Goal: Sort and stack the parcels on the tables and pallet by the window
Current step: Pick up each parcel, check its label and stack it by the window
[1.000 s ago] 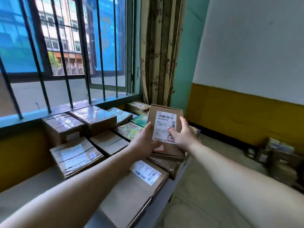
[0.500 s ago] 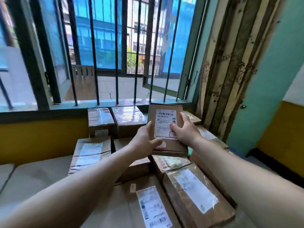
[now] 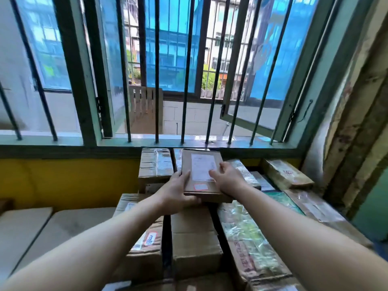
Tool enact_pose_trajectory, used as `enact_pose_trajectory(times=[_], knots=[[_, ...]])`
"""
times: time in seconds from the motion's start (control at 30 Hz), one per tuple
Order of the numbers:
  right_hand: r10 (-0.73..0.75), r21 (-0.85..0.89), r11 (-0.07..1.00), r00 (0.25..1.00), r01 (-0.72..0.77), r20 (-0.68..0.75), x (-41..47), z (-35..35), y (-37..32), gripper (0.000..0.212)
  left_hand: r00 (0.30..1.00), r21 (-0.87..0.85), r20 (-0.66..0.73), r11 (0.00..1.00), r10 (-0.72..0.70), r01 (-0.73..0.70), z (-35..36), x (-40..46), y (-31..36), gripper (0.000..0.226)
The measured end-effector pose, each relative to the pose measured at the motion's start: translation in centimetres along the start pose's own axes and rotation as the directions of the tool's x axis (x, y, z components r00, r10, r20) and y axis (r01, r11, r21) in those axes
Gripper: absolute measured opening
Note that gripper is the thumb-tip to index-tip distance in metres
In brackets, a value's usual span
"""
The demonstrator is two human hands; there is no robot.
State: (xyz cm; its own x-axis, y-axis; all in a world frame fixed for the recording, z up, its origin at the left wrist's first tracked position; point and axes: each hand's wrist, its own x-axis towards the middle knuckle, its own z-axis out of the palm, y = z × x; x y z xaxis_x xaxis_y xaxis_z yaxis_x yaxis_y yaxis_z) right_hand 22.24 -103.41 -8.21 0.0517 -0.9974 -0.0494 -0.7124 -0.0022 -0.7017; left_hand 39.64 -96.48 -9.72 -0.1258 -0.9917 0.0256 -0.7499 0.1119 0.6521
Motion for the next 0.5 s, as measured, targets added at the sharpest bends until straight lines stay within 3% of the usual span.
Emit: enact_pose_trajectory(times=[0.1, 0.3, 0.5], knots=[[-0.019, -0.02, 1.0, 0.997, 0.02, 0.072, 2.0, 0.8, 0.0, 0.061, 0.998, 0.064, -0.025, 0.997, -0.05, 0.051, 0.3, 1.9, -0.4, 0.083], [-0.091, -0.132, 0.985, 0.986, 0.109, 0.141, 6.1, 1.2, -0.3, 0.058, 0.98, 0.141, -0.079, 0.971, -0.183, 0.193, 1.1, 5.5, -0.6, 0.084], [-0.158, -0.101, 0.979, 0.972, 0.177, 0.176, 8.8, 1.5, -0.1, 0.054, 0.953, 0.169, -0.116, 0.94, -0.281, 0.298, 0.9, 7.1, 0.2, 0.078]])
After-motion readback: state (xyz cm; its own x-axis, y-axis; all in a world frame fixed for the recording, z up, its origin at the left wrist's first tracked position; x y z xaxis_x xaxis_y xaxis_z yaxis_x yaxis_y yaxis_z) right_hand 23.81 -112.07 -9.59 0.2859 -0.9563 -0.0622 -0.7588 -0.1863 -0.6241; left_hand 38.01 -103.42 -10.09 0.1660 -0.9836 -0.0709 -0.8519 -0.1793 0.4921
